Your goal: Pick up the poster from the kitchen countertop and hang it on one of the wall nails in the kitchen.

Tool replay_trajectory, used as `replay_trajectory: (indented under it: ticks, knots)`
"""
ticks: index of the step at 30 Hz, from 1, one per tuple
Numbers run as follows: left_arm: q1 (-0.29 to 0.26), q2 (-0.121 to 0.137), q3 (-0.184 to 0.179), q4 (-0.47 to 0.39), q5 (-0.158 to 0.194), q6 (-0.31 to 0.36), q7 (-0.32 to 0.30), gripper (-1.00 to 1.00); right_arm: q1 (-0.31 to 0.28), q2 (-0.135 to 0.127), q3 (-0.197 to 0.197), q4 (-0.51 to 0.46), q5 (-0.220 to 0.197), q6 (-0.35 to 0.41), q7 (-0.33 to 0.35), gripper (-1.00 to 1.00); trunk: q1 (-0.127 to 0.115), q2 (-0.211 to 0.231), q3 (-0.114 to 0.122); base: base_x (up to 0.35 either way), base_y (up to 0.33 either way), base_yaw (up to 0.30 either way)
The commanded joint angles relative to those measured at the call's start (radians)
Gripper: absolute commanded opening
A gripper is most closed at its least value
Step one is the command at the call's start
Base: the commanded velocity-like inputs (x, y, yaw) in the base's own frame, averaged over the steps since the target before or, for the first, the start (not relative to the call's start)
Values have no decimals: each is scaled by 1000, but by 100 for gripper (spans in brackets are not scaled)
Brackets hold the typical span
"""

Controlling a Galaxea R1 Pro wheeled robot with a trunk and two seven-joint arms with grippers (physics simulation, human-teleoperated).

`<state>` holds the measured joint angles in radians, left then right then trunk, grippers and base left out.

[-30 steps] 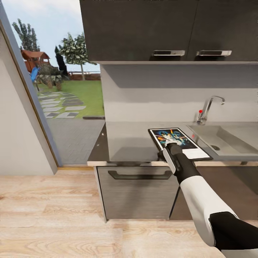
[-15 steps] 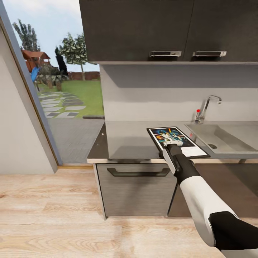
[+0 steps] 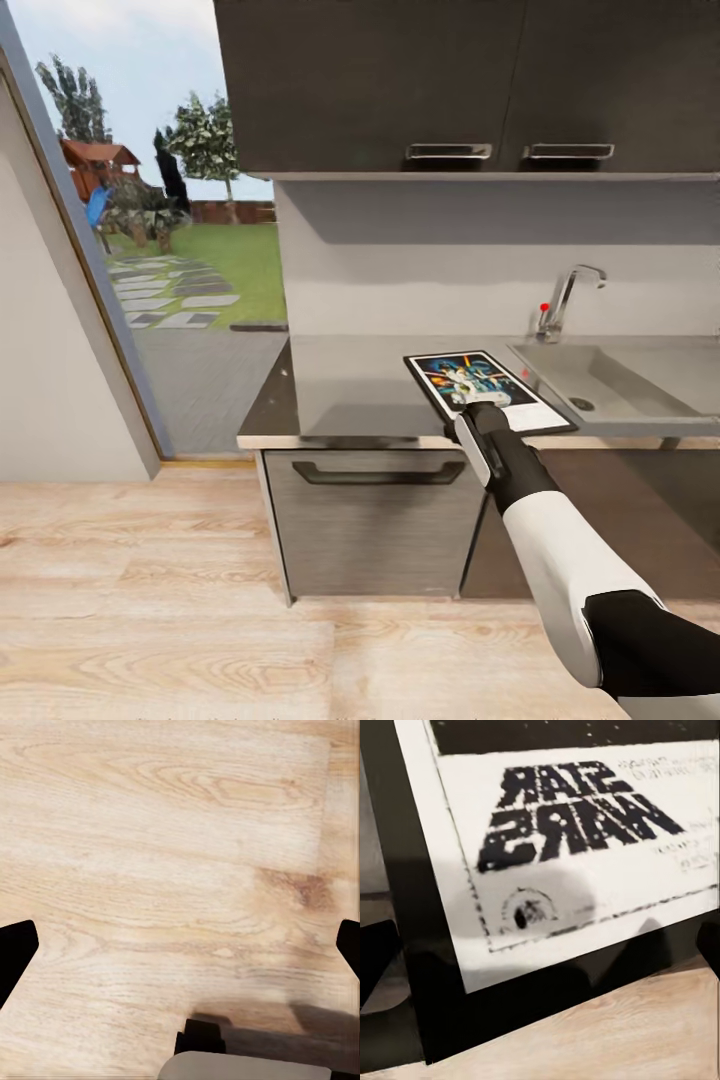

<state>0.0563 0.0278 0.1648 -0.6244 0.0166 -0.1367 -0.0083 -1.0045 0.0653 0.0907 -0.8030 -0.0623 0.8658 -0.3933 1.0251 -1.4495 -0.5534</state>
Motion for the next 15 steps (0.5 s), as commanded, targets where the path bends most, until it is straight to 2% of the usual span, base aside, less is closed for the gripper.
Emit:
replay_trajectory:
  ticks: [1, 9, 15]
  knots:
    - [0, 0, 1, -1, 2, -1, -1, 100, 0, -1, 2, 25, -7, 12, -3, 100, 0, 0, -1, -73, -65, 0]
    - [0, 0, 1, -1, 2, -1, -1, 100, 0, -1, 3, 25, -7, 12, -3, 100, 0, 0, -1, -44, -40, 0]
    - [0, 0, 1, -1, 2, -1, -1, 100, 0, -1, 2, 25, -7, 12, -3, 100, 0, 0, -1, -165, -152, 0]
